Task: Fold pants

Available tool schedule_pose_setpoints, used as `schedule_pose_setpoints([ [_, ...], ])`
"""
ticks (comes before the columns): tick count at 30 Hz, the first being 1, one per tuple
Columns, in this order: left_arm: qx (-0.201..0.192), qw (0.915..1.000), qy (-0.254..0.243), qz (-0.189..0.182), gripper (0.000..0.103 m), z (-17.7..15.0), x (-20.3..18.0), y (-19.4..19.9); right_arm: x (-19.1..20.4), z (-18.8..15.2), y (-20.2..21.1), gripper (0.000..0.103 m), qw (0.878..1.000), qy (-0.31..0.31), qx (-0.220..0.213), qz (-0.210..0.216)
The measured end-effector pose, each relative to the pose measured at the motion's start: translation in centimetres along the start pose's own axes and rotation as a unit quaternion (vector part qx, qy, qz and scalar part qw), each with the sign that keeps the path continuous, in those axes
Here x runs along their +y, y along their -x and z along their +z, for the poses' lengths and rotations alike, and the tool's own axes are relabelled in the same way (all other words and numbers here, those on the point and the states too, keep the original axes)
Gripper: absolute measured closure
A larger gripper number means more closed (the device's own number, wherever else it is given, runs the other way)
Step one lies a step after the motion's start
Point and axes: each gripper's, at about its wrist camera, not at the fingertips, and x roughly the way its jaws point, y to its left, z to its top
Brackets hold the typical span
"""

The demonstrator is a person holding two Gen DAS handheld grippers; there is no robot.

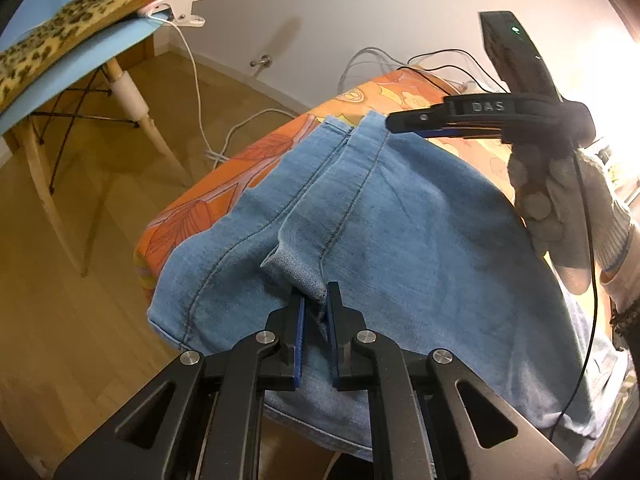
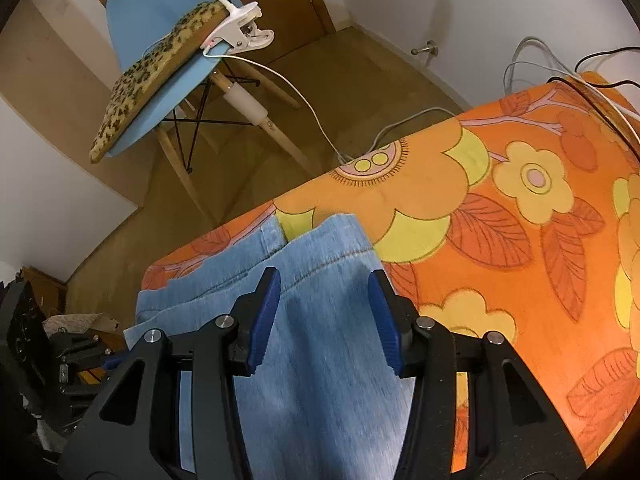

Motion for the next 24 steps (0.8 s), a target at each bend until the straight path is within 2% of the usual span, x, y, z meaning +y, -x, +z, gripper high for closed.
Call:
schedule_pose_setpoints([
  [2,-0.001,1.0000,-0.002,0.000,0.096,0.0,-0.1,0.0,0.3,0.2,-0.4,0.062,1.000,0.004,-0.001,-0.007],
  [4,-0.001,1.0000,-0.003,0.000,0.096,0.0,-0.1,-0.1,0.6,0.2,-0.7,0.091,1.000,0.011,0.001,-0.008],
  [5,-0.002,1.0000,-0.002,-0.001,0.096,0.0,0.0,-0.1,0.9,0.2,-0.9,0.093,1.000,0.018,0.002,-0.008],
  [10,-0.002,1.0000,-0.005,0.007,0.093,0.0,0.0,-0.4,2.2,0.1,-0.6,0.096,0.998,0.053,-0.007,-0.036],
  [15,-0.005,0.9999,0.003,0.015,0.088,0.5,0.1,-0.6,2.5,0.3,0.2,0.099,0.997,0.057,-0.020,-0.038],
  [20,-0.019,0.9998,0.004,0.008,0.095,0.3,0.3,-0.4,3.0,0.5,0.7,0.099,0.996,0.066,-0.027,-0.049],
  [24,-0.034,0.9993,0.015,-0.004,0.096,0.1,0.7,0.9,3.5,0.6,1.8,0.100,0.995,0.070,-0.040,-0.055],
])
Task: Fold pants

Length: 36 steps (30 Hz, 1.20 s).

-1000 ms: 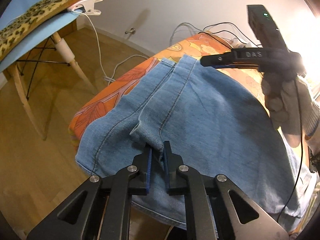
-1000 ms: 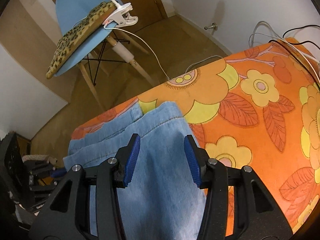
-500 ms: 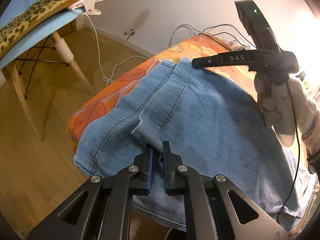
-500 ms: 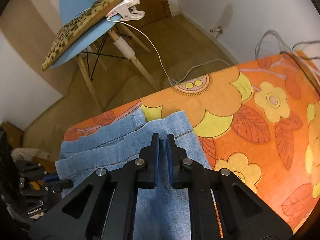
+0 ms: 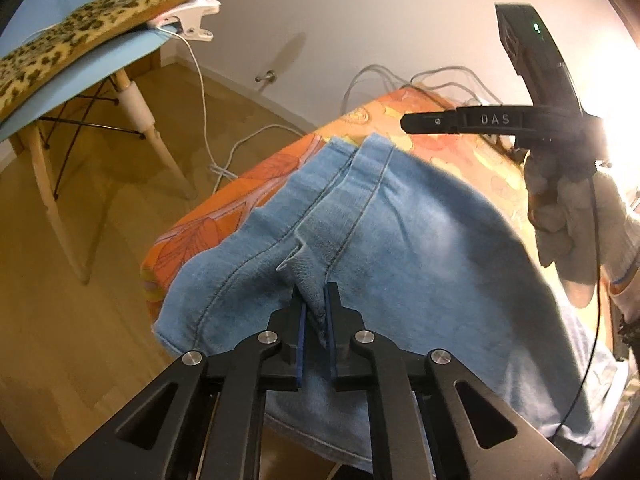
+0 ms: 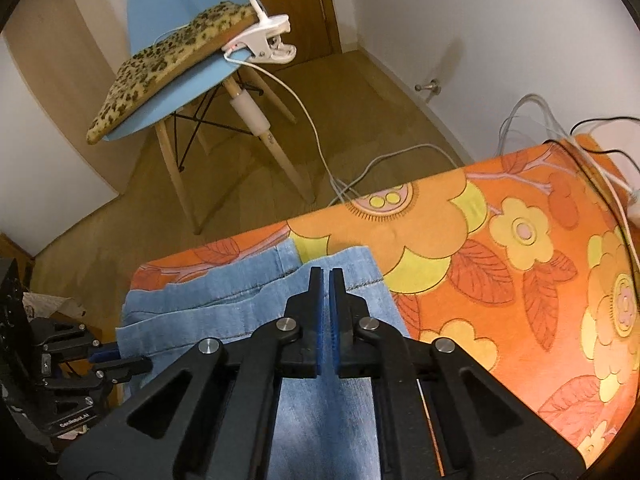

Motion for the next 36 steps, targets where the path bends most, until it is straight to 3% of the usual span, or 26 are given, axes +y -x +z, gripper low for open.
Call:
schedule_pose_setpoints([
  [10,-0.005,1.0000,-0.008,0.000,0.097,-0.6,0.3,1.9,2.6,1.8,2.4,0.101,0.999,0.026,-0.032,0.008],
  [14,0.004,0.9999,-0.013,0.004,0.097,-1.0,0.5,1.5,2.9,1.9,0.6,0.099,0.999,0.019,0.000,0.031],
  [15,0.006,0.9999,-0.013,0.004,0.097,-1.0,0.6,1.4,2.8,1.6,0.0,0.091,1.000,0.019,0.009,0.013],
  [16,0.008,0.9999,-0.013,0.005,0.097,-1.1,0.6,1.2,2.6,1.3,-0.7,0.076,0.999,0.020,0.026,0.004],
  [18,0.011,0.9998,-0.015,0.005,0.097,-1.1,0.6,1.1,2.0,0.5,-1.9,0.053,0.998,0.018,0.055,0.009],
  [19,0.011,0.9998,-0.015,0.005,0.097,-1.1,0.6,1.0,1.8,0.1,-2.2,0.053,0.998,0.019,0.059,0.006],
  [22,0.011,0.9998,-0.016,0.005,0.097,-1.1,0.6,1.0,0.9,-0.5,-3.5,0.053,0.997,0.010,0.070,-0.021],
  [26,0.013,0.9995,-0.027,0.009,0.097,-1.2,0.4,1.0,0.0,-0.5,-4.1,0.054,0.998,-0.013,0.061,-0.004],
  [27,0.013,0.9995,-0.028,0.010,0.097,-1.2,0.4,1.0,0.1,-0.4,-4.2,0.060,0.998,-0.013,0.057,-0.003],
  [28,0.014,0.9994,-0.031,0.011,0.097,-1.2,0.3,1.0,0.3,-0.4,-4.3,0.072,0.998,-0.010,0.056,-0.003],
  [31,0.014,0.9992,-0.034,0.012,0.097,-1.2,0.2,1.0,0.9,-0.4,-4.3,0.088,0.999,0.002,0.053,-0.001],
  [36,0.012,0.9994,-0.032,0.011,0.097,-1.3,0.2,1.1,1.4,-0.5,-3.0,0.094,0.999,0.018,0.036,-0.009],
])
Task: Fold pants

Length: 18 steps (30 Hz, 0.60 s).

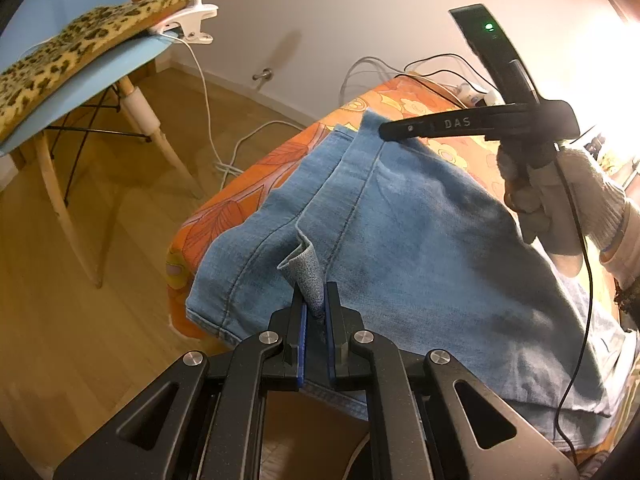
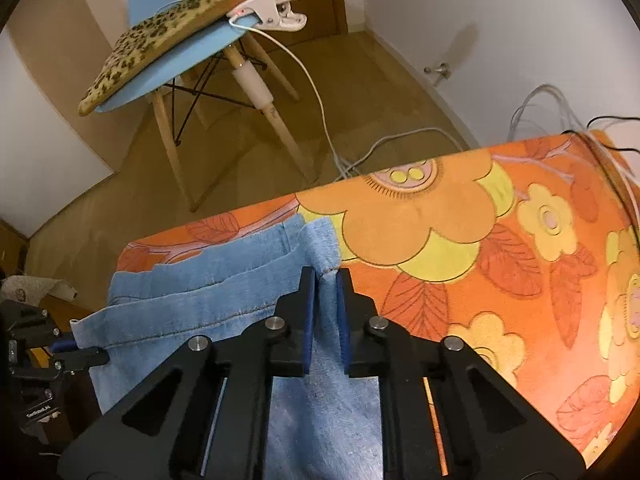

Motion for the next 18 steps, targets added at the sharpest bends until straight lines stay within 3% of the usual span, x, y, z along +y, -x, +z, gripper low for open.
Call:
schedule_pose_setpoints([
  [11,-0.014,0.9994,0.023,-0.023,0.097,-0.1,0.8,1.3,1.3,0.2,4.3,0.094,0.999,0.018,-0.043,-0.019],
  [18,-0.018,0.9988,0.044,-0.015,0.097,-0.6,2.6,2.2,3.8,2.3,3.0,0.095,0.998,0.036,-0.046,-0.004],
])
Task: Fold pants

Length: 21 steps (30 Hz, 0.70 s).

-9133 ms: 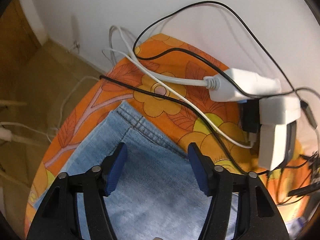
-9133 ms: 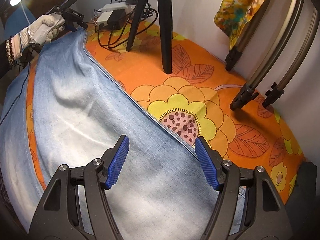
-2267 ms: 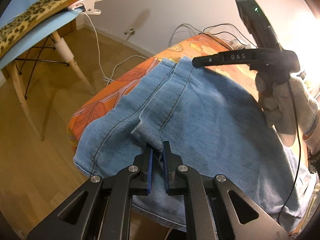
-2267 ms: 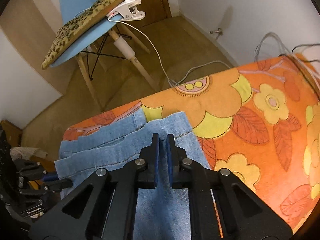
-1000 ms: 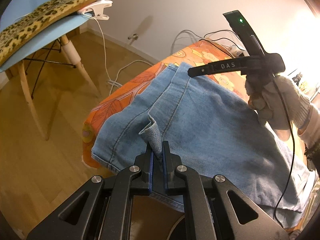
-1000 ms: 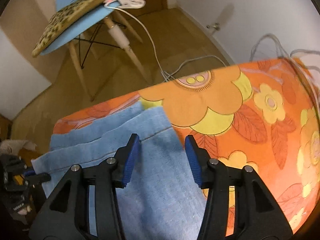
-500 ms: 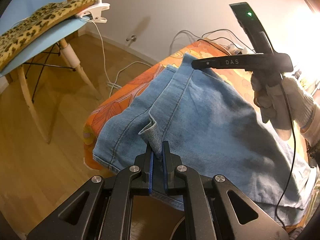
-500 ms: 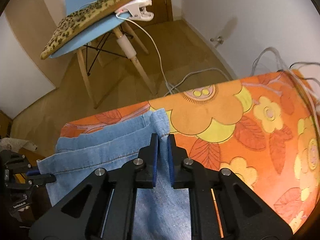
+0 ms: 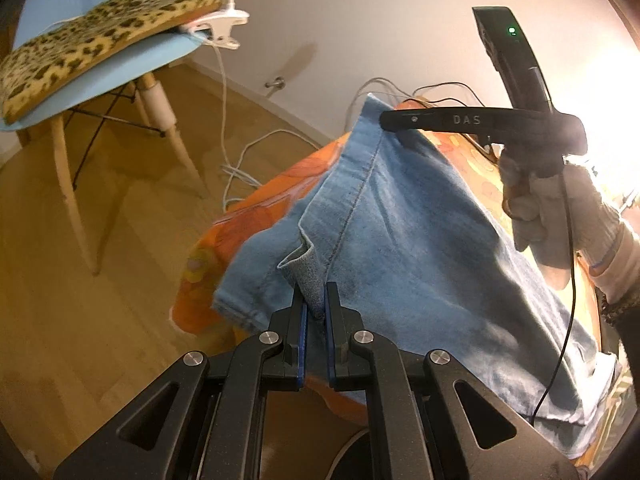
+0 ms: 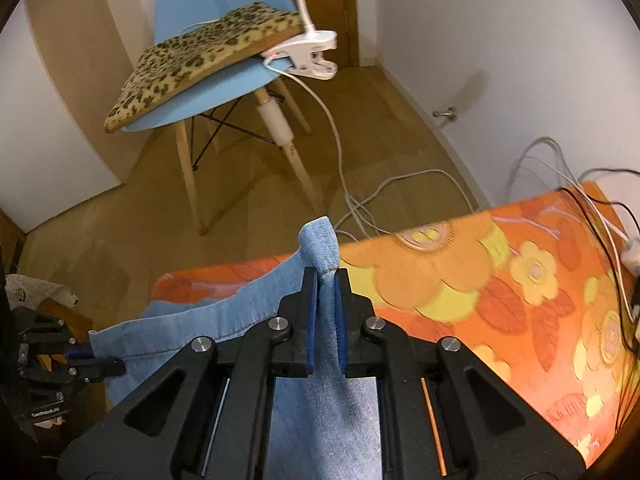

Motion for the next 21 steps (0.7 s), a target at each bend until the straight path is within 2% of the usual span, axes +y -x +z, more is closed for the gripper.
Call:
schedule_pose_setpoints([
  [5,0.028,0.9995,0.016,0.008,0.097,-0.5,1.4,-1.9,0.9,-0.1,-3.7,0.095,1.000,-0.001,0.029,-0.002],
  [7,0.036,0.9992,0.012,0.011,0.096,-0.6,1.4,-2.5,0.7,-0.5,-5.2,0.091,0.998,-0.009,0.056,-0.009],
  [9,0.039,0.9990,0.018,0.013,0.093,-0.6,1.6,-2.5,0.4,-0.7,-5.0,0.086,0.998,-0.018,0.057,-0.016],
  [13,0.042,0.9987,0.003,0.028,0.089,-0.1,1.2,-2.0,-1.2,-1.0,-1.2,0.082,0.999,-0.036,0.027,-0.022],
  [18,0.030,0.9990,-0.009,0.031,0.088,-0.3,0.6,-0.3,-4.5,-2.2,6.8,0.082,0.995,-0.092,-0.026,-0.037],
  [21,0.019,0.9993,-0.019,0.027,0.088,0.0,-0.2,1.1,-5.8,-4.1,12.1,0.082,0.991,-0.115,-0.051,-0.046],
])
